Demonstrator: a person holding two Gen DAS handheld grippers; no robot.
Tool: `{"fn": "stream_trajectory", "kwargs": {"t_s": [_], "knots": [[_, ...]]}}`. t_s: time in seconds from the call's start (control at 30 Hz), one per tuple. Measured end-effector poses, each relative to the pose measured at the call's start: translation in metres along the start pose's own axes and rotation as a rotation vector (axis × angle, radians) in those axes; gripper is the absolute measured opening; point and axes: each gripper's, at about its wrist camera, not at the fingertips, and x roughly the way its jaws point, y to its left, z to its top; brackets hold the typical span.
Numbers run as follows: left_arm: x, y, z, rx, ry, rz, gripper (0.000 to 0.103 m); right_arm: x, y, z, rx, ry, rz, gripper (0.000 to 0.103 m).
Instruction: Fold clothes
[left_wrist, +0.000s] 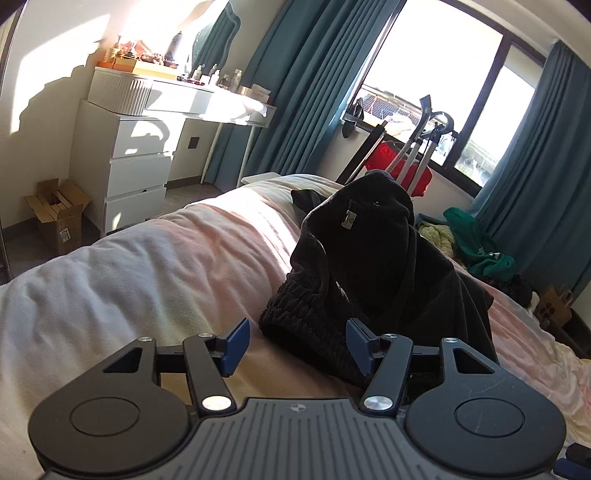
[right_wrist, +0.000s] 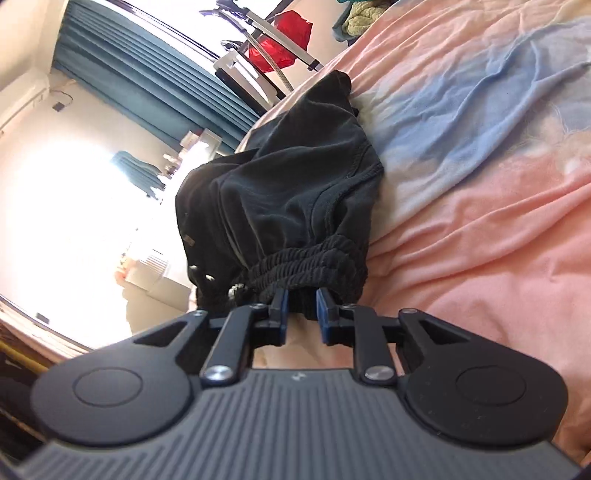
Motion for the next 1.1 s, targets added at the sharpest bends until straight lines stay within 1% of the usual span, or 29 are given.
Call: {"fn": "stream_trajectory", "kwargs": {"t_s": [0.03, 0.07, 0.1, 0.17, 0.23, 0.33, 0.37, 0.4, 0.43, 0.53, 0.57, 0.6, 0.7, 0.8, 0.87, 0.9, 1.0, 1.03, 1.1], "knots": [[0.001, -0.002, -0.001, 0.012, -0.001, 0.002, 0.063, -0.002, 0.002, 0.005, -0.006, -0.027, 0.004, 0.054], [0.002, -0.005, -0.002, 0.021, 0.001, -0.001, 0.063, -0.002, 0.003, 0.007, -0.020, -0.052, 0.004, 0.070], [0.004, -0.008, -0.003, 0.030, 0.003, -0.004, 0.063, -0.002, 0.003, 0.009, -0.036, -0.077, 0.003, 0.080], [0.008, -0.013, -0.005, 0.048, 0.012, -0.013, 0.065, 0.011, -0.001, 0.012, -0.033, -0.060, -0.001, 0.080], [0.011, -0.017, -0.008, 0.065, 0.019, -0.018, 0.066, 0.035, -0.009, 0.014, 0.003, -0.009, -0.004, 0.080], [0.015, -0.021, -0.012, 0.091, 0.026, -0.023, 0.066, 0.067, -0.019, 0.014, 0.046, 0.030, -0.015, 0.080], [0.016, -0.022, -0.013, 0.098, 0.028, -0.025, 0.067, 0.076, -0.022, 0.015, 0.058, 0.032, -0.013, 0.077], [0.016, -0.022, -0.013, 0.095, 0.030, -0.030, 0.067, 0.082, -0.025, 0.014, 0.068, 0.033, -0.010, 0.070], [0.015, -0.021, -0.014, 0.090, 0.031, -0.035, 0.067, 0.087, -0.029, 0.012, 0.078, 0.033, -0.007, 0.067], [0.015, -0.020, -0.013, 0.080, 0.030, -0.044, 0.069, 0.090, -0.031, 0.010, 0.083, 0.011, -0.014, 0.044], [0.015, -0.020, -0.013, 0.079, 0.028, -0.043, 0.069, 0.088, -0.029, 0.010, 0.078, -0.001, -0.020, 0.027], [0.015, -0.020, -0.013, 0.079, 0.026, -0.043, 0.069, 0.086, -0.028, 0.009, 0.074, -0.013, -0.025, 0.025], [0.015, -0.017, -0.013, 0.072, 0.030, -0.038, 0.070, 0.071, -0.003, 0.010, -0.031, -0.090, -0.032, 0.021], [0.016, -0.013, -0.012, 0.053, 0.038, -0.035, 0.070, 0.056, 0.021, 0.010, -0.120, -0.169, -0.026, 0.021], [0.017, -0.011, -0.011, 0.044, 0.038, -0.031, 0.070, 0.054, 0.023, 0.011, -0.140, -0.187, -0.067, 0.021], [0.017, -0.010, -0.011, 0.045, 0.036, -0.026, 0.070, 0.056, 0.021, 0.011, -0.140, -0.180, -0.098, 0.021], [0.018, -0.012, -0.012, 0.055, 0.036, -0.013, 0.070, 0.074, -0.003, 0.010, -0.096, -0.094, -0.234, 0.021], [0.019, -0.012, -0.012, 0.058, 0.037, -0.011, 0.070, 0.078, -0.013, 0.007, -0.066, -0.067, -0.258, 0.021], [0.019, -0.013, -0.013, 0.067, 0.038, -0.010, 0.070, 0.083, -0.025, 0.002, -0.030, -0.043, -0.265, 0.021]]}}
